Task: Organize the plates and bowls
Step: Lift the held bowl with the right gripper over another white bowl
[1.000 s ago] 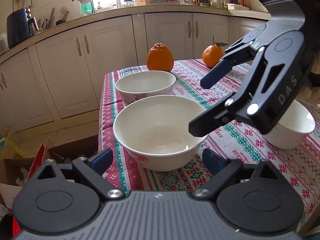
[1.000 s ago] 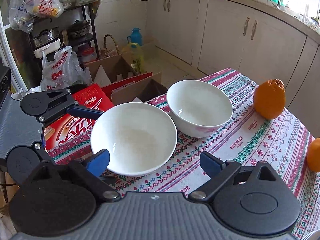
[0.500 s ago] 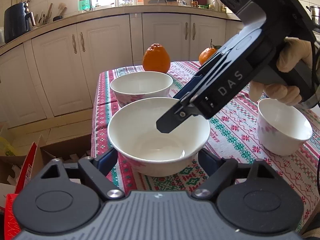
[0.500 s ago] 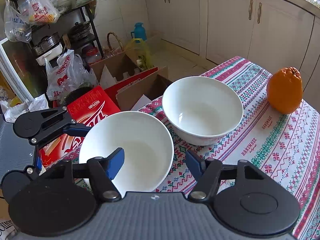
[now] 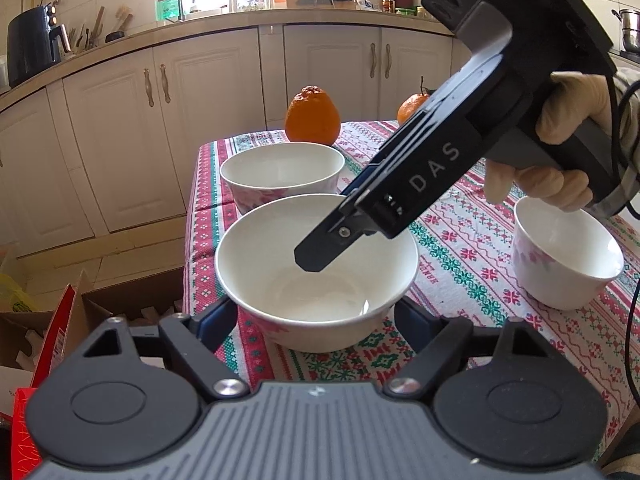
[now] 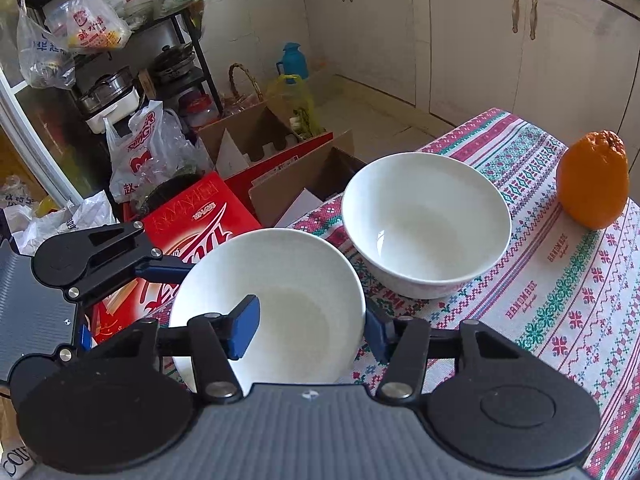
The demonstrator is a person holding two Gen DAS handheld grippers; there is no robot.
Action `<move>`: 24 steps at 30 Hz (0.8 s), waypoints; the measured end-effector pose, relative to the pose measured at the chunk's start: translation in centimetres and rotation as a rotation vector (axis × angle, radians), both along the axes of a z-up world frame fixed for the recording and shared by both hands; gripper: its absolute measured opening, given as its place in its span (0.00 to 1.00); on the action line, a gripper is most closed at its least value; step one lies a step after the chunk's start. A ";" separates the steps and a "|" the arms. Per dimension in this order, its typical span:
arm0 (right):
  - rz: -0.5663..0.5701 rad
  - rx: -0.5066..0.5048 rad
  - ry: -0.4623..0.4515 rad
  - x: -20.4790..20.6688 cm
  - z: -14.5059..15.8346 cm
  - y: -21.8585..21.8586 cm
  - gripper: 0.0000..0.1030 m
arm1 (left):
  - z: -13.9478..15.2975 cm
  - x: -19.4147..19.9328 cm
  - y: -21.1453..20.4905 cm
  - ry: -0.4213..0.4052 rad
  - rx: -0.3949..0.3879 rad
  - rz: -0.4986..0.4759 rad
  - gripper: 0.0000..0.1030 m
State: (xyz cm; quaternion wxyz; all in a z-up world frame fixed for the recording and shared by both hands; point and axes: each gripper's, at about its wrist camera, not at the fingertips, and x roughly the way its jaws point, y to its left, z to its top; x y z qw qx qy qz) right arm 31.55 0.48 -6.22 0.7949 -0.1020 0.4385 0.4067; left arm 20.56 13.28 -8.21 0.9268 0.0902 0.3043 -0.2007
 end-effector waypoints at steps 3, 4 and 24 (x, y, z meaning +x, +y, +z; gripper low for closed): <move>0.002 0.015 0.006 -0.2 0.3 -0.1 0.59 | 0.1 -0.3 -0.3 0.005 0.014 0.001 0.83; 0.002 0.020 0.007 -0.4 0.5 -0.2 0.59 | 0.2 -0.3 -0.4 0.009 0.015 0.001 0.83; -0.052 0.052 -0.015 -5.6 3.9 -5.8 0.59 | 4.3 -4.6 -4.2 -0.014 0.040 -0.094 0.83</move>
